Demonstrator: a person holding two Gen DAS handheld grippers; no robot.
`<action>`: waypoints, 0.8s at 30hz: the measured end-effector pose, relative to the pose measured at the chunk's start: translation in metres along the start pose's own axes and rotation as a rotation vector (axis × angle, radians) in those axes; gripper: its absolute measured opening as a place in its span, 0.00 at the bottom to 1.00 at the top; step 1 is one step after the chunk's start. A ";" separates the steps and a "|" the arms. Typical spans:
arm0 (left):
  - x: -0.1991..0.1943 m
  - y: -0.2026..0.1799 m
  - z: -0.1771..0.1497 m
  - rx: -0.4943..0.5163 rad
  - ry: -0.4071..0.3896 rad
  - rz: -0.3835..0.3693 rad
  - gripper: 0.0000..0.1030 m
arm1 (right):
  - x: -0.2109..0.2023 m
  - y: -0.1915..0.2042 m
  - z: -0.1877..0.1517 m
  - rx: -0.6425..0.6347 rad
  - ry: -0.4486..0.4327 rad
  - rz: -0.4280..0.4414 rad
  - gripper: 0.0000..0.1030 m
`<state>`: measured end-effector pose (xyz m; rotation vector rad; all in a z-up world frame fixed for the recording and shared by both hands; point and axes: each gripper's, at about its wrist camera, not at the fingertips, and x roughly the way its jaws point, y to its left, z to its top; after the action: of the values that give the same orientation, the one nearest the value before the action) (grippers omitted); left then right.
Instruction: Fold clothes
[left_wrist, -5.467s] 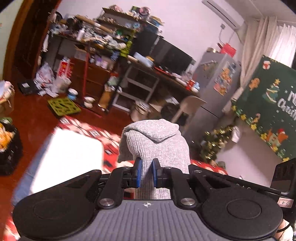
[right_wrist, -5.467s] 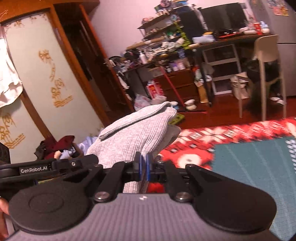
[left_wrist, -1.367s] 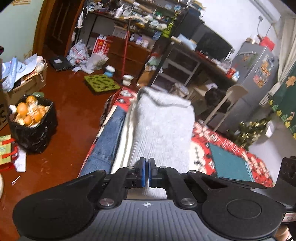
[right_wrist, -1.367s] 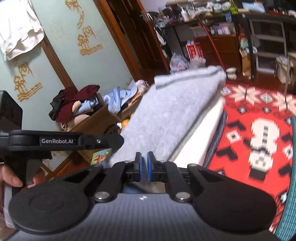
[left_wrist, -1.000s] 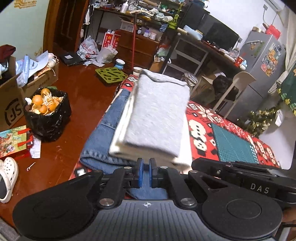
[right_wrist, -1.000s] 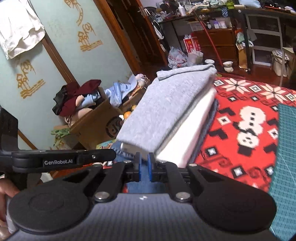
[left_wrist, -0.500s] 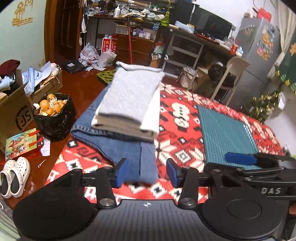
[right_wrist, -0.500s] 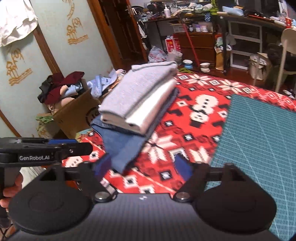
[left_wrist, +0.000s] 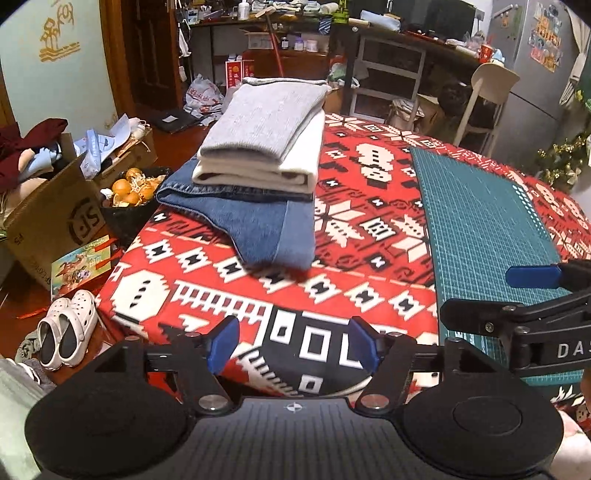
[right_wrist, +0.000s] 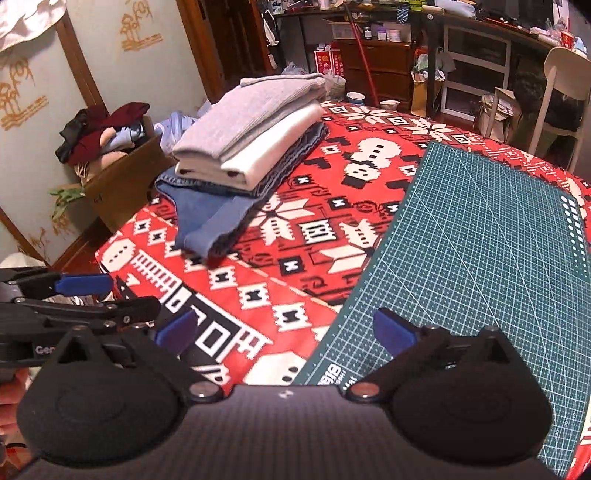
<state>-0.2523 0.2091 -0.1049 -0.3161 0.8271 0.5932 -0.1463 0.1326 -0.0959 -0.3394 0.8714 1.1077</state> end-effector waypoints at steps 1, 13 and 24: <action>-0.002 0.000 -0.001 -0.005 0.003 0.009 0.67 | 0.000 0.001 -0.001 -0.005 0.002 -0.004 0.99; -0.039 -0.008 0.011 -0.005 -0.067 0.136 0.70 | -0.029 0.024 -0.001 -0.092 -0.077 -0.121 0.99; -0.071 -0.009 0.029 -0.005 -0.122 0.235 0.85 | -0.052 0.037 0.028 -0.035 -0.031 -0.103 0.99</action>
<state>-0.2672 0.1894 -0.0317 -0.1854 0.7498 0.8259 -0.1749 0.1336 -0.0327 -0.3911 0.7993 1.0312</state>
